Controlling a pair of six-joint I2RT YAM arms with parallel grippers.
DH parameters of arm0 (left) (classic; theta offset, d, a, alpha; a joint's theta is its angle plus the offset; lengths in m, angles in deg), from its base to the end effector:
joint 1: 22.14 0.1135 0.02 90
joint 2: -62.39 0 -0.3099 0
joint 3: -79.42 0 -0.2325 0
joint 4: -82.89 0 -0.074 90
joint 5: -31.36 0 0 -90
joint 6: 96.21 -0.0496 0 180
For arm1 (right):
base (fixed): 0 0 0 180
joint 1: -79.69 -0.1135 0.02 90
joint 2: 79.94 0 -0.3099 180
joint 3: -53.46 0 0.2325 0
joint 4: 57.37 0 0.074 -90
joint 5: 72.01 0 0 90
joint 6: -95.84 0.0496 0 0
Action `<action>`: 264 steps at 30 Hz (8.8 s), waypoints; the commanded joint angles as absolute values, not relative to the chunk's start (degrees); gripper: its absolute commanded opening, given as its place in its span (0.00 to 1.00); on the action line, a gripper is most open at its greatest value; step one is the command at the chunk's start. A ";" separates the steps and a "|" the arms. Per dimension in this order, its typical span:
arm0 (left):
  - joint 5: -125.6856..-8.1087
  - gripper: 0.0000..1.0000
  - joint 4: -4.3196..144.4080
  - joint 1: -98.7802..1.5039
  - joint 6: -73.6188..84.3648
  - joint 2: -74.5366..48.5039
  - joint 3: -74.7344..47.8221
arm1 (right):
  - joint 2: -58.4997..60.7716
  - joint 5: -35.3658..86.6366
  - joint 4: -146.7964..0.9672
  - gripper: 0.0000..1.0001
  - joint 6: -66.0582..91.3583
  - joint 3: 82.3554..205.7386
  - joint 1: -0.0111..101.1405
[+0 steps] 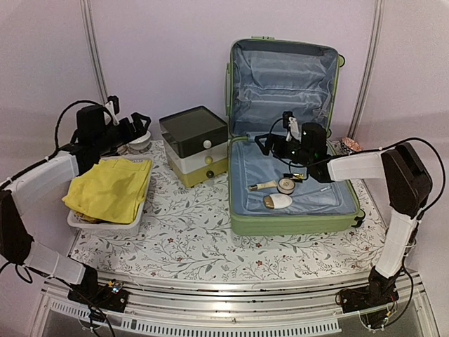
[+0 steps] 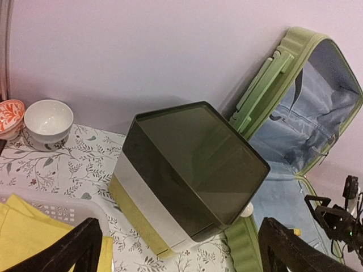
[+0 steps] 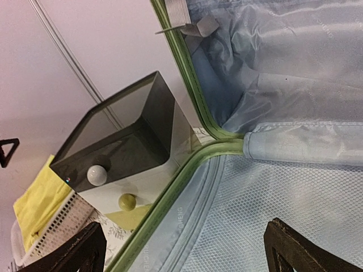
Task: Open, take out, and arrange the luggage
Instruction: Move the storage box to the center of the board.
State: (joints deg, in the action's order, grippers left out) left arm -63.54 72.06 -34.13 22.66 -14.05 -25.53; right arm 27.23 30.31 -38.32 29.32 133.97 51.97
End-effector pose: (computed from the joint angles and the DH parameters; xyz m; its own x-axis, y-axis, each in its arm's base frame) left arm 0.2930 -0.0665 0.3830 -0.3207 -0.4237 -0.8471 0.1528 0.8595 -0.4877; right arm 0.3852 0.2143 0.2891 -0.3632 0.2489 -0.8979 -0.5418 0.7275 0.4208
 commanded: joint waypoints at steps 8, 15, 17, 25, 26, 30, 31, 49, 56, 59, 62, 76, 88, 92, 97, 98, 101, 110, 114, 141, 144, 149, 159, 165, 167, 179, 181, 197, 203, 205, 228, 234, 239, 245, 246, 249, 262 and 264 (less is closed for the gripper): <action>-71.19 0.98 53.87 -28.28 18.92 -11.76 -23.04 | 24.53 25.30 -68.97 0.99 12.25 151.57 51.64; -72.81 0.98 51.71 -26.80 16.45 -11.36 -21.67 | 28.56 27.32 -80.35 0.99 6.45 164.30 51.65; -73.54 0.98 51.64 -26.73 16.04 -11.31 -21.47 | 29.49 27.87 -82.82 0.99 3.93 167.03 51.52; -76.97 0.98 52.86 -26.46 16.48 -12.33 -21.98 | 36.19 19.40 -97.05 0.99 3.02 183.43 48.84; -77.26 0.98 53.09 -26.46 16.65 -12.51 -22.03 | 36.56 19.09 -97.43 0.99 3.42 184.49 48.92; -78.01 0.98 53.61 -26.53 16.73 -13.14 -21.64 | 33.82 19.63 -91.08 0.99 -1.76 178.29 49.11; -78.16 0.98 53.61 -26.49 16.59 -13.39 -21.44 | 34.24 20.00 -92.37 0.99 -1.73 179.44 49.17; -80.98 0.98 51.89 -24.83 13.92 -24.86 -10.34 | 48.49 25.07 -100.61 0.66 -2.43 201.45 48.93; -84.04 0.97 52.44 -23.27 13.93 -30.02 -6.38 | 50.89 24.18 -94.11 0.46 -2.77 201.70 48.93; -85.30 0.97 51.72 -22.66 13.39 -32.59 -3.66 | 52.81 24.16 -93.11 0.34 -4.14 203.18 48.93; -86.75 0.96 50.58 -22.30 12.86 -35.69 -0.37 | 54.08 24.98 -92.37 0.18 -5.34 204.13 48.93; -95.03 0.92 46.14 -22.23 11.84 -56.26 18.33 | 60.76 33.32 -89.11 0.02 -10.49 204.11 46.68; -100.98 0.92 50.33 -21.06 15.19 -64.77 29.37 | 64.35 30.36 -82.36 0.01 -10.27 205.97 46.82; -101.49 0.91 52.65 -20.55 16.25 -64.94 29.08 | 62.25 29.51 -79.46 0.02 -11.27 202.50 46.82; -102.50 0.89 53.98 -20.56 17.53 -67.77 31.56 | 63.13 29.16 -76.87 0.02 -11.68 202.31 47.55; -103.02 0.89 53.97 -20.55 17.87 -68.53 32.29 | 63.55 29.61 -76.55 0.02 -11.53 202.55 47.77; -104.34 0.87 54.19 -20.71 18.58 -70.74 34.76 | 65.22 30.74 -76.23 0.02 -11.44 204.24 47.92; -110.37 0.83 55.08 -22.09 20.12 -77.26 41.23 | 69.15 33.44 -71.78 0.02 -11.78 206.85 48.00; -111.96 0.77 54.94 -22.88 20.24 -79.54 43.39 | 70.07 35.95 -71.23 0.02 -11.66 206.93 48.01; -116.26 0.55 50.80 -23.41 17.22 -85.11 47.97 | 65.43 47.81 -76.42 0.01 -16.71 205.44 46.97; -116.58 0.57 50.80 -23.46 17.15 -84.85 47.95 | 65.12 47.96 -76.61 0.01 -17.69 205.45 46.73; -117.23 0.57 51.27 -24.10 16.50 -83.69 45.57 | 64.76 48.98 -77.37 0.01 -17.72 205.26 46.64; -117.98 0.58 52.77 -24.24 16.53 -82.45 43.30 | 62.63 51.96 -79.85 0.01 -17.92 204.53 46.00; -118.30 0.57 52.89 -24.72 16.64 -82.45 43.52 | 61.31 52.99 -80.83 0.01 -17.83 203.41 45.52; -118.36 0.58 52.91 -25.05 16.63 -82.41 43.49 | 61.21 53.63 -81.50 0.01 -17.63 203.37 45.45; -119.39 0.58 52.86 -25.86 16.42 -82.37 43.47 | 59.44 55.96 -84.36 0.01 -14.52 201.20 43.94; -119.61 0.58 52.91 -25.99 16.23 -82.29 43.32 | 58.51 55.62 -84.17 0.01 -14.38 199.78 43.27; -120.46 0.57 48.52 -27.19 12.29 -82.38 42.88 | 53.00 54.40 -82.94 0.01 -12.33 192.88 41.46; -120.70 0.56 47.11 -27.81 10.29 -81.22 41.01 | 50.32 53.16 -81.09 0.01 -11.27 187.96 40.49; -120.76 0.57 47.11 -28.04 9.95 -80.91 40.24 | 49.06 52.31 -79.46 0.01 -10.68 185.58 40.03; -118.81 0.56 43.42 -31.67 4.57 -74.98 30.46 | 39.45 45.64 -75.95 0.02 -7.07 168.44 39.16; -116.43 0.55 43.07 -31.43 4.65 -74.64 29.98 | 41.52 44.36 -76.97 0.02 -5.82 173.06 38.51; -115.38 0.54 42.68 -29.71 6.54 -77.40 32.42 | 44.21 44.34 -79.88 0.02 -4.01 179.16 38.03; -114.93 0.54 43.86 -29.25 5.81 -76.97 29.21 | 46.63 43.89 -82.86 0.02 -3.58 184.04 36.57; -115.05 0.54 43.86 -29.32 5.57 -76.81 28.65 | 46.76 43.92 -82.99 0.02 -3.43 184.07 36.55; -114.49 0.53 43.79 -29.47 4.29 -75.87 27.09 | 46.99 43.31 -83.75 0.02 -3.39 183.96 36.44; -113.07 0.53 44.37 -30.75 2.86 -72.51 19.78 | 44.11 42.34 -84.10 0.02 -3.14 179.82 35.04; -113.08 0.53 45.85 -30.74 3.46 -71.11 17.24 | 43.80 42.42 -84.31 0.02 -3.05 179.48 34.85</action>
